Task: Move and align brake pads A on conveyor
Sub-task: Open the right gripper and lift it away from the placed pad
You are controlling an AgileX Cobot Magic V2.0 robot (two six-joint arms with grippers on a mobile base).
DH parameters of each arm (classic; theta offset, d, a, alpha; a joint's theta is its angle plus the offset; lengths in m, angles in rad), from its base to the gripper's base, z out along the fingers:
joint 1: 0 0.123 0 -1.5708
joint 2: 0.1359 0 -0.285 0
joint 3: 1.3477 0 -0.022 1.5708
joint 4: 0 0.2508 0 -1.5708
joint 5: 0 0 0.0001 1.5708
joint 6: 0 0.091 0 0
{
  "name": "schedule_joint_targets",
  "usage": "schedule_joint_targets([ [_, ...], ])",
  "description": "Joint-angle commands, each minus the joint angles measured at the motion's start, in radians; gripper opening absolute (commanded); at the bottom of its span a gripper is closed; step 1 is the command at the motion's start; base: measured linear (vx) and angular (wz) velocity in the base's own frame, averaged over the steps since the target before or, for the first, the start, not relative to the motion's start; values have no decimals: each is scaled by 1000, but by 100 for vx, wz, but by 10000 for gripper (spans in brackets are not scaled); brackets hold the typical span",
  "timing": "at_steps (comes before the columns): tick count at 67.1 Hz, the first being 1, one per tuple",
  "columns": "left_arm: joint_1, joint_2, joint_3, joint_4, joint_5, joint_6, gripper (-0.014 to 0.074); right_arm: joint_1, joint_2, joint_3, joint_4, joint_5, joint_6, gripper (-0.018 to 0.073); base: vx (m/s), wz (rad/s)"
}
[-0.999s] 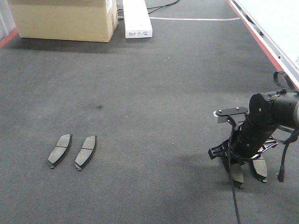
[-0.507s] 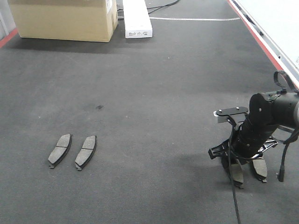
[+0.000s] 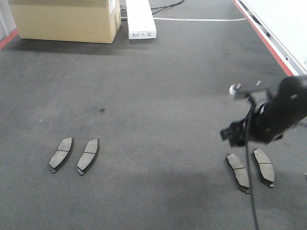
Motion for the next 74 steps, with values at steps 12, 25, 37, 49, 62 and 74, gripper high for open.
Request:
schedule_joint_targets([
  [12, -1, 7, -22, 10, -69, -2, -6, -7, -267, -17, -9, -83, -7, 463, 0, 0],
  [25, -1, 7, -22, 10, -69, -2, -6, -7, -478, 77, -9, -201, -7, 379, 0, 0],
  [37, -1, 7, -22, 10, -69, -2, -6, -7, -663, 198, -9, -238, -7, 123, 0, 0],
  [49, -1, 7, -22, 10, -69, -2, -6, -7, -825, 331, -9, -243, -10, -13, 0, 0],
  [62, -1, 7, -22, 10, -69, -2, -6, -7, -976, 477, -9, -254, -10, -11, 0, 0],
  [74, -1, 7, -22, 10, -69, -2, -6, -7, -1088, 585, -9, -308, -10, -11, 0, 0],
])
